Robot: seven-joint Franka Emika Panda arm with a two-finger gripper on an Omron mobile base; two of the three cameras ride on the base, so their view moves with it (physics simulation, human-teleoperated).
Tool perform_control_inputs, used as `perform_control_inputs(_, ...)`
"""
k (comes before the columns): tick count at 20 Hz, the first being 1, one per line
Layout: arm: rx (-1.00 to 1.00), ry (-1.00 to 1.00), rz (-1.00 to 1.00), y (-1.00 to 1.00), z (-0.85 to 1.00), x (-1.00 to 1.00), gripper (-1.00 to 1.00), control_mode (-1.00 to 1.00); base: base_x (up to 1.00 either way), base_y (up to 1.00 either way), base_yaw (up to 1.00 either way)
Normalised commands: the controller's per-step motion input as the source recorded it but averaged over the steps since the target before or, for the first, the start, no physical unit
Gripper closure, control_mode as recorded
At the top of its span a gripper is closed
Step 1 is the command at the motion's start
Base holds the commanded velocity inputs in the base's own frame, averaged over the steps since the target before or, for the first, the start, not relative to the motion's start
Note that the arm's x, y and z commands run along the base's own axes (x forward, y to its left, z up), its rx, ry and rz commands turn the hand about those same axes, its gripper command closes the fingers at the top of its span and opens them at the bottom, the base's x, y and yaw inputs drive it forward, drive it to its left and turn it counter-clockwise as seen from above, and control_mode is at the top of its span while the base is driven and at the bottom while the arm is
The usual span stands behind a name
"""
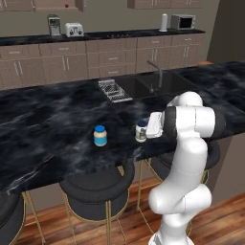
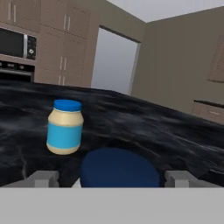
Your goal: The dining table condiment station is running low on mayonnaise. Refill the condiment station by opening the cabinet and taking the mayonnaise from the cabinet and placing it on the dining table.
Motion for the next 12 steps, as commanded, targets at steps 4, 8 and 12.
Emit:
perform_control_inputs(4,-0.06,0.05,0.0,0.0,0.18,0.0,-1.0,-1.0,0.0,0.0,0.0)
perform_control_inputs(8,-0.09,0.02,0.0,0.0,0.39,0.0,-1.0,-1.0,0.0,0.0,0.0)
perform_control_inputs(12,-0.1,0.0,0.0,0.01,0.61,-0.11,-1.0,-1.0,0.0,0.0,0.0)
